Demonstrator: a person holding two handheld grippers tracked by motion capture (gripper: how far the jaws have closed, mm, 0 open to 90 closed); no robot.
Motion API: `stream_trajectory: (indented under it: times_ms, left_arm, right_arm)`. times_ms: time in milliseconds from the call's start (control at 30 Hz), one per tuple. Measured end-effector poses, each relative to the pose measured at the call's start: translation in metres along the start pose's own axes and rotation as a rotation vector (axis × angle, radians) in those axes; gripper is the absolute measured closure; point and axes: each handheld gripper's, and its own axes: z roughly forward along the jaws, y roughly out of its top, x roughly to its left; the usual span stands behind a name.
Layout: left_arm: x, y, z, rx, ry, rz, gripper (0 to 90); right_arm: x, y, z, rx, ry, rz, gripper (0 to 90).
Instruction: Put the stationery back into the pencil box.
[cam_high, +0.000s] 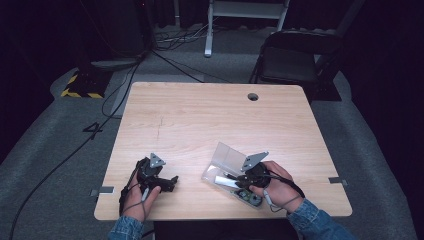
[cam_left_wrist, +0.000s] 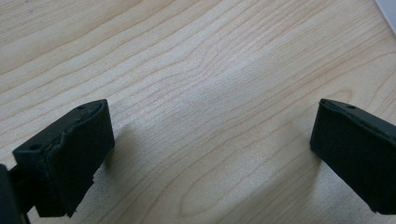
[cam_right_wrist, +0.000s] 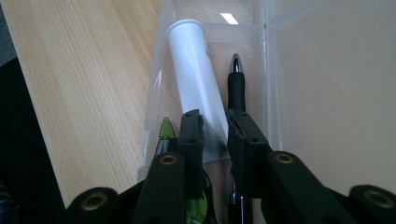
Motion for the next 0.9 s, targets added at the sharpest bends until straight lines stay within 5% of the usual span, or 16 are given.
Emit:
stream_trajectory:
  times_ms: [133, 433, 600, 900]
  left_arm:
    - [-0.0001, 0.0, 0.0, 0.0, -0.001, -0.001, 0.1]
    - [0.0003, 0.0001, -0.0001, 0.0, 0.001, 0.004, 0.1]
    - [-0.0001, 0.0, 0.0, 0.0, 0.0, -0.001, 0.1]
    - [0.0, 0.0, 0.0, 0.0, 0.0, 0.0, 0.1]
  right_arm:
    - [0.0006, -0.0001, -0.0007, 0.005, -0.002, -0.008, 78.9]
    - [-0.0069, -0.0021, 0.0003, -0.023, 0.05, 0.063, 80.4]
    - [-0.005, -0.0009, -0.0022, -0.022, 0.03, 0.035, 85.4]
    - [-0.005, -0.0014, -0.0013, -0.023, 0.032, 0.052, 83.0]
